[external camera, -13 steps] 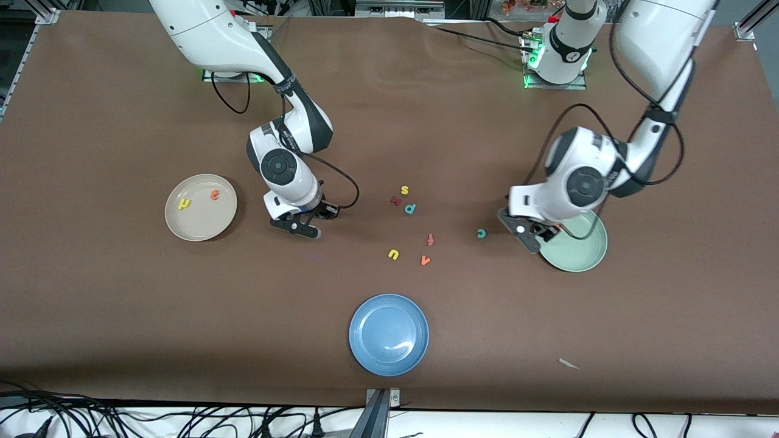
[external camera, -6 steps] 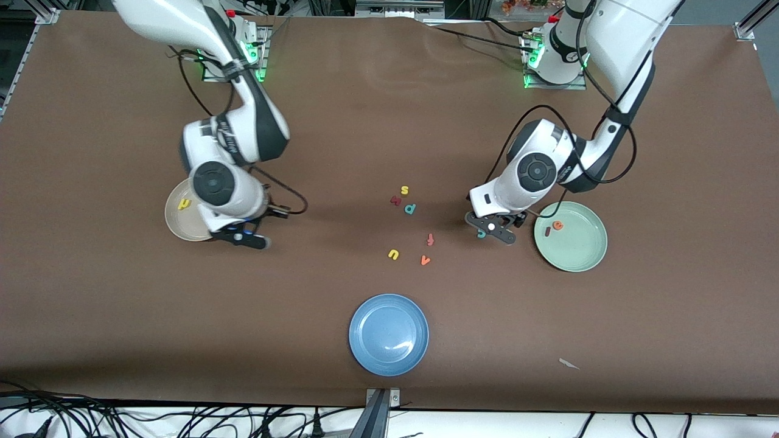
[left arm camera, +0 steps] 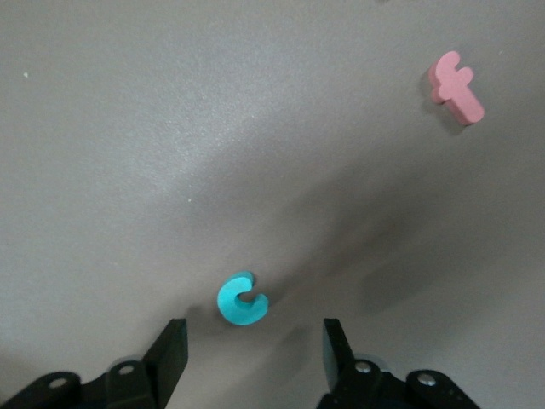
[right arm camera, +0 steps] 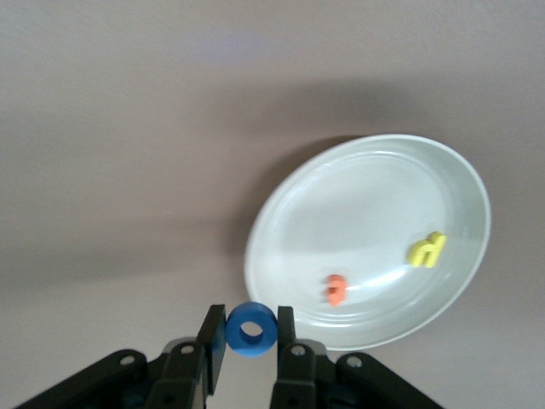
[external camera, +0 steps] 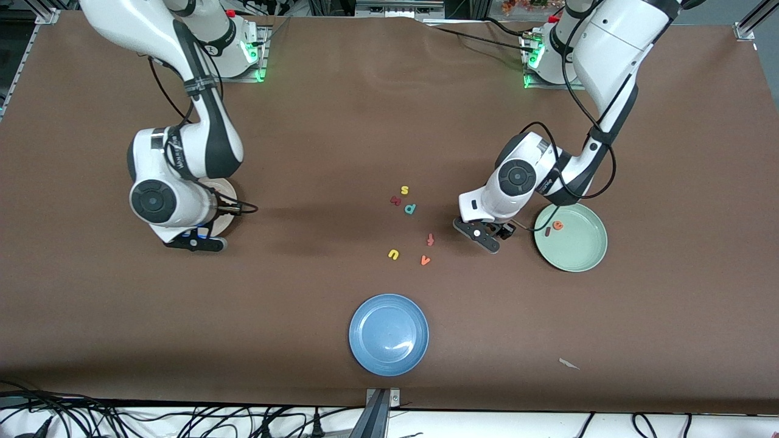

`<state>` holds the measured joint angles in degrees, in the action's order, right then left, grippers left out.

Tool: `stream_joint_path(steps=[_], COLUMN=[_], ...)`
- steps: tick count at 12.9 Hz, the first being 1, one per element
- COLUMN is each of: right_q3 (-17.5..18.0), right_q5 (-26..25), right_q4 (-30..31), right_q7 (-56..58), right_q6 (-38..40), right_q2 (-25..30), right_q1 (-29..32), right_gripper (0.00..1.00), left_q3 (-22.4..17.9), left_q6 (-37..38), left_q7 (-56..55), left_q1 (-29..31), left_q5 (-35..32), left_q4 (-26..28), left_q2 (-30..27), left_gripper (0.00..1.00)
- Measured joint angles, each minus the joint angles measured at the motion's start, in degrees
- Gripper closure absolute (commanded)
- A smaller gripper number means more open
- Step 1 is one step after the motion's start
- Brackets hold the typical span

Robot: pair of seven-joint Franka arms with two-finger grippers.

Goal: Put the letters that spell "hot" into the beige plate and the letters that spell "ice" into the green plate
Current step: 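Carry the blue o to the white plate while the left gripper grasps cyan c, then release the blue o on the white plate while the left gripper carries c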

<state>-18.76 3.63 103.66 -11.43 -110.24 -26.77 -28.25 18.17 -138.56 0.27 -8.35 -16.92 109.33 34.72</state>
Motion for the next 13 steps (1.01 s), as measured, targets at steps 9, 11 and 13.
stream_joint_path(steps=[9,11,13], right_q3=[-0.98,-0.65,-0.19], right_q5=[0.21,1.75,2.76], right_q4=[9.75,9.76,9.76], right_q7=[19.24,19.39,19.39], right_q6=[-11.44,-11.90,-11.92], right_q2=[-3.55,-4.35,-4.44], right_q1=[10.01,10.03,9.80], right_gripper=[0.78,0.78,0.77], left_q3=[-0.22,-0.22,-0.29], left_q6=[-3.32,-3.32,-3.33], left_q7=[0.12,0.13,0.14], left_q1=[0.32,0.30,0.34], left_q5=[-4.44,-4.45,-4.50], left_q4=[-0.47,-0.65,-0.81], left_q2=[1.95,1.96,1.96], left_gripper=[0.83,0.92,0.94])
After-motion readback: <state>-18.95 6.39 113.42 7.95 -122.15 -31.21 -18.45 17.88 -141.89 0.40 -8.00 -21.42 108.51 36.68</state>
